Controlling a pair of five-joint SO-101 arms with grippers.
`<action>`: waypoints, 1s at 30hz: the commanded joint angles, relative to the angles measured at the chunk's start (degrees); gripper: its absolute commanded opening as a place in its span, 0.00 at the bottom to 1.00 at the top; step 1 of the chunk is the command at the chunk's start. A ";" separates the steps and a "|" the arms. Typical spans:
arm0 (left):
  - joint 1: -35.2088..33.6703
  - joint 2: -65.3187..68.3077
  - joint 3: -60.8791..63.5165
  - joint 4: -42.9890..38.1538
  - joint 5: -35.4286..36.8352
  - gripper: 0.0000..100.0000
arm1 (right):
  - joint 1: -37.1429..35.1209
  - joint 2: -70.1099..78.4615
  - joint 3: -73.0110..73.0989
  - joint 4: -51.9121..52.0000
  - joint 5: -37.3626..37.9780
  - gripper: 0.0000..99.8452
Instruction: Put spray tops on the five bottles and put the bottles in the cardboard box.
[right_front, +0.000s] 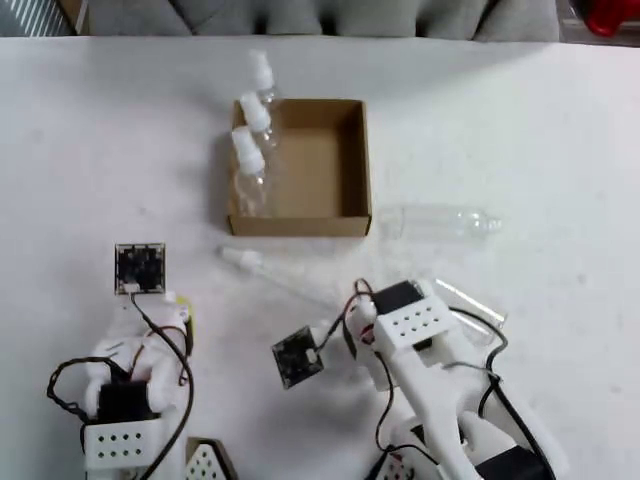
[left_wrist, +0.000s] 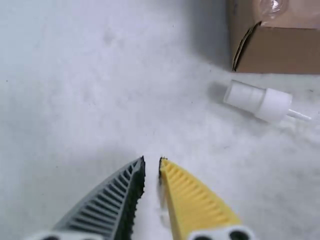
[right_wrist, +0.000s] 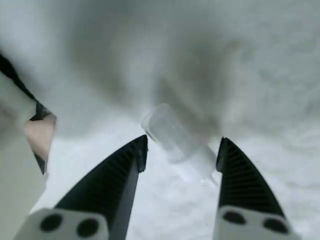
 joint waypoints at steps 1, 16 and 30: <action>-0.66 0.57 -0.18 -1.41 -0.44 0.06 | -0.04 -0.75 1.93 -3.82 0.53 0.19; -0.66 0.57 -0.18 -1.32 -0.44 0.06 | 1.10 -1.36 -6.68 -13.41 -24.44 0.02; -0.75 0.57 -0.18 -1.32 -0.26 0.06 | -13.76 -0.66 -20.48 -15.16 -73.14 0.02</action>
